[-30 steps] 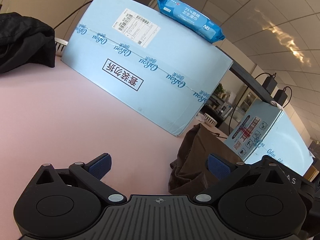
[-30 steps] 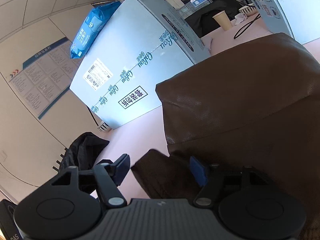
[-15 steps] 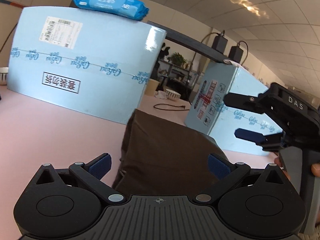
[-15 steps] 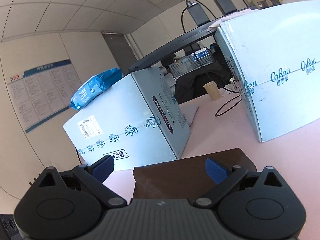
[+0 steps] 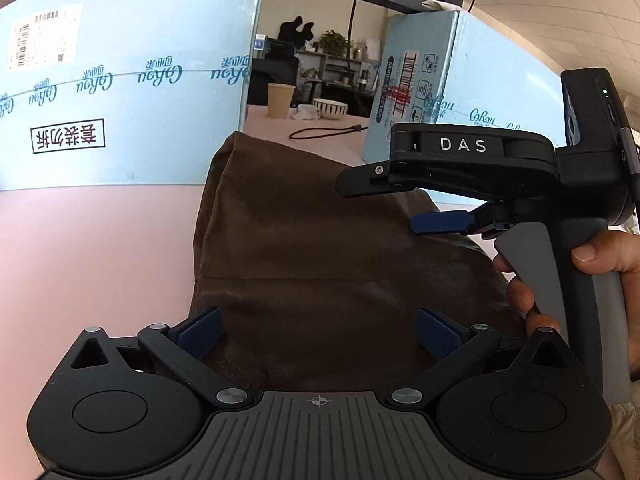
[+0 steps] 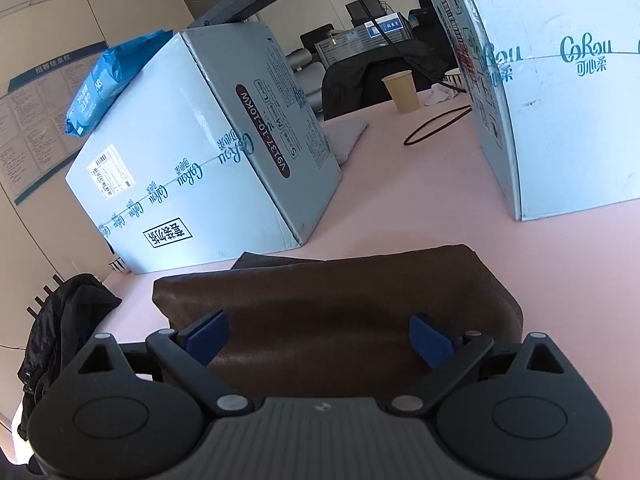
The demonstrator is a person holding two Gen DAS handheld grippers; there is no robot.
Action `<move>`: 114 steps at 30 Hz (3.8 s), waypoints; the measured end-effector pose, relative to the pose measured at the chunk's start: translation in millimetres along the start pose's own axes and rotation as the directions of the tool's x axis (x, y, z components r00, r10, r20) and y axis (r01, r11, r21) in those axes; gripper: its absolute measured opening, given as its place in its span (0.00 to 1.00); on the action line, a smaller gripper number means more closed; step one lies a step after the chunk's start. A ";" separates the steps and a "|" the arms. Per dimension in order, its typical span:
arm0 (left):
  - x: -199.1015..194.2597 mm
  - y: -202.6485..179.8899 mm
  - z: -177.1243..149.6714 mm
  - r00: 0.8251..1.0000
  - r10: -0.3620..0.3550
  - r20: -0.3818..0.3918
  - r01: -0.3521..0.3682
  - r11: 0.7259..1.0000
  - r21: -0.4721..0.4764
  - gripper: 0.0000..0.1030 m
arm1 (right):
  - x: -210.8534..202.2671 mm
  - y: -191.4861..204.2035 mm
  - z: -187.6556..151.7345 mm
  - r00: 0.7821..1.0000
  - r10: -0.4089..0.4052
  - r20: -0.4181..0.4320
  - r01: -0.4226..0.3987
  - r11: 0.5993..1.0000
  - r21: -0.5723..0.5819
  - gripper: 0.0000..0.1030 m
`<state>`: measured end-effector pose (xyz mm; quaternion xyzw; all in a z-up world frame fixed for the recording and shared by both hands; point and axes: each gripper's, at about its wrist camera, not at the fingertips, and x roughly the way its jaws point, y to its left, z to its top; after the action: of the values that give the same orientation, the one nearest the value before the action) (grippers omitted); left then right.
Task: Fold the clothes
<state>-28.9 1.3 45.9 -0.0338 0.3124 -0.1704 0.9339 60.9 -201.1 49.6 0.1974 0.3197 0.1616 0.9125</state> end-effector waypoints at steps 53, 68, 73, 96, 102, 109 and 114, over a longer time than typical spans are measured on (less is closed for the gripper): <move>-42.0 33.3 -33.7 0.932 -0.325 -0.159 0.162 0.767 -0.621 1.00 | -68.3 -89.6 -10.5 0.997 0.073 -0.022 -0.054 0.878 0.475 1.00; 5.9 38.5 -11.6 0.963 -0.265 -0.048 0.181 0.770 -0.612 1.00 | -51.7 -94.3 -18.0 0.991 0.124 -0.043 -0.082 0.842 0.534 1.00; 15.6 36.3 -6.8 0.969 -0.247 -0.029 0.186 0.798 -0.574 1.00 | -48.7 -95.9 -18.8 0.989 0.145 -0.027 -0.108 0.834 0.542 1.00; 34.5 26.2 0.9 0.989 -0.146 0.029 0.144 0.889 -0.435 0.50 | -33.5 -71.9 -26.4 0.991 0.126 0.053 -0.136 0.924 0.357 1.00; 36.6 28.7 -1.6 0.987 -0.155 0.046 0.159 0.892 -0.423 0.38 | -36.2 -83.1 -24.8 0.988 0.133 0.073 -0.152 0.889 0.431 0.82; 29.6 25.3 -2.1 0.983 -0.165 0.082 0.183 0.910 -0.373 0.28 | -31.1 -96.2 -31.3 0.993 0.104 0.064 -0.122 0.851 0.511 0.36; 20.0 19.3 -1.2 0.980 -0.161 0.120 0.192 0.924 -0.330 0.24 | -33.4 -94.7 -34.2 0.989 0.113 0.092 -0.145 0.844 0.517 0.27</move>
<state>-8.9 12.7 30.2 -0.2302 0.2900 -0.1956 0.9081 29.9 -288.7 -1.4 0.4632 0.3109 0.1241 0.8206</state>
